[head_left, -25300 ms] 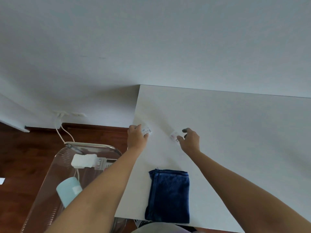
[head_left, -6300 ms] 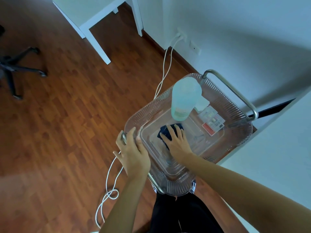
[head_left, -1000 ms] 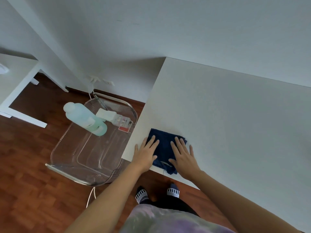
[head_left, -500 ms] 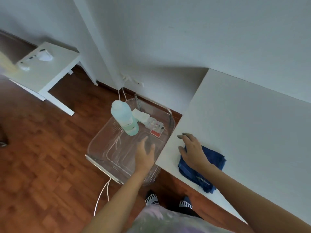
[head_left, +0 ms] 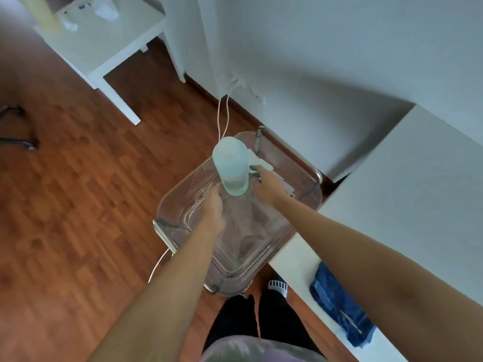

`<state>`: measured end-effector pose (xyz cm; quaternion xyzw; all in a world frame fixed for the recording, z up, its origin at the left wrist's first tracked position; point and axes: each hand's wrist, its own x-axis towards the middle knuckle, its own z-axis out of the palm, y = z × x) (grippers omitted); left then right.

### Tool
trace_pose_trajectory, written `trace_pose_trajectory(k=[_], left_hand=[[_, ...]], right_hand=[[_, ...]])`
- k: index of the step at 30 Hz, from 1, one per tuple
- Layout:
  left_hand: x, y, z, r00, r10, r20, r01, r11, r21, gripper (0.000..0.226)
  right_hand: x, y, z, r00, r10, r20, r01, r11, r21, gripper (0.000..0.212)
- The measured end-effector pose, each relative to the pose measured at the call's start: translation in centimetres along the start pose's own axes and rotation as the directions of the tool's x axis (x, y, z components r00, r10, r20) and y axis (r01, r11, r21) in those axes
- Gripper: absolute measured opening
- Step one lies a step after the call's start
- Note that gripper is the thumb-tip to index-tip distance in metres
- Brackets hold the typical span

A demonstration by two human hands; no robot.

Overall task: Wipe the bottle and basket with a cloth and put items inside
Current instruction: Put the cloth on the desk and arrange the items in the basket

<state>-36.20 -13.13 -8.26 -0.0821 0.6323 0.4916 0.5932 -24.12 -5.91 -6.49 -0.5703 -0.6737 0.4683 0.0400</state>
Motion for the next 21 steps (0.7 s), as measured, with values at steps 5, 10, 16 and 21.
trace_pose_trajectory(k=[5,10,16,21], left_hand=[[0.7,-0.1,1.0,0.993,0.02,0.115,-0.011,0.997,-0.074,0.043],[0.0,-1.4,0.8,0.995,0.062,0.076,-0.051,0.989,-0.142,0.041],[-1.9,-3.2,-1.7,0.995,0.078,-0.066,-0.093,0.958,-0.271,0.059],[-3.4,-4.1,-3.6,0.98,0.078,-0.182,-0.145,0.909,-0.39,0.058]], right_hand=[[3.4,0.3,0.7,0.997,0.031,0.066,-0.038,0.993,0.108,0.046],[3.6,0.3,1.4,0.993,0.004,0.116,-0.019,0.991,0.136,0.045],[2.2,-1.1,4.1,0.97,-0.059,0.236,0.042,0.996,0.076,0.045],[1.2,-2.4,7.0,0.942,-0.087,0.323,0.081,0.996,0.032,0.044]])
